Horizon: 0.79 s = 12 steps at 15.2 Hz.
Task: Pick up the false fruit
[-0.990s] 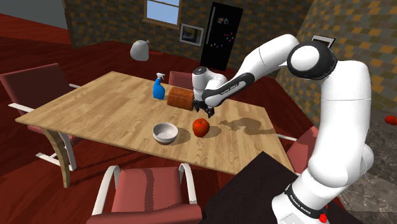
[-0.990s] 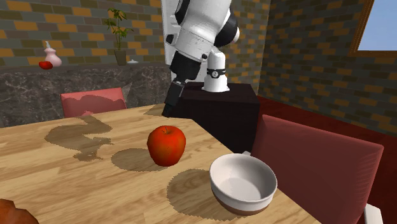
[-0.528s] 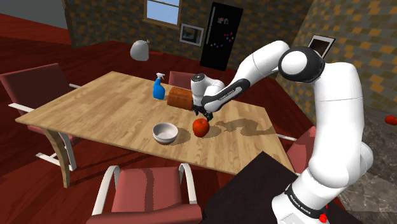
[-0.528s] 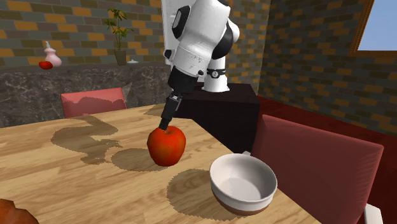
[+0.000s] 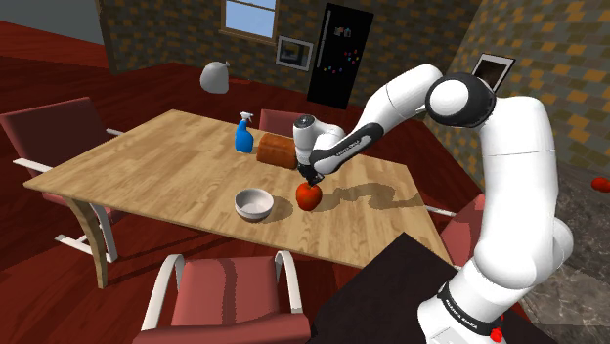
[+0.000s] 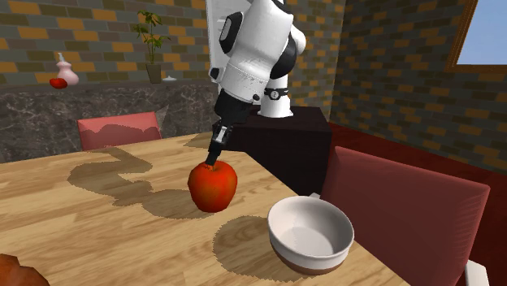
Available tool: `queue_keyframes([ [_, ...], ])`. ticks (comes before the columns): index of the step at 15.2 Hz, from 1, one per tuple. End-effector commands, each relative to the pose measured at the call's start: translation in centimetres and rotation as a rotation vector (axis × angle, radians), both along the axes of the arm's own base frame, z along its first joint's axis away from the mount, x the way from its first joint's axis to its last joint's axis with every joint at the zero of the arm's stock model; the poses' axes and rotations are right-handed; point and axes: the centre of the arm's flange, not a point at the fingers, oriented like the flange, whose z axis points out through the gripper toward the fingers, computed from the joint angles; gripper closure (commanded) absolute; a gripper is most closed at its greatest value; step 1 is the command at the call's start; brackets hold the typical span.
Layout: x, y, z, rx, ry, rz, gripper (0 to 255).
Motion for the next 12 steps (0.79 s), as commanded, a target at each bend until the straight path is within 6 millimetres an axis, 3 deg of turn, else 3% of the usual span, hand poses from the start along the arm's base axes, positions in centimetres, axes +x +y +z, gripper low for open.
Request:
queue_keyframes([
  [1, 0.0, 0.0, 0.0, 0.0, 0.0, 0.0, 255],
  [4, 0.0, 0.0, 0.0, 0.0, 0.0, 0.0, 255],
  [12, 0.0, 0.0, 4.3, 0.0, 0.0, 0.0, 255],
])
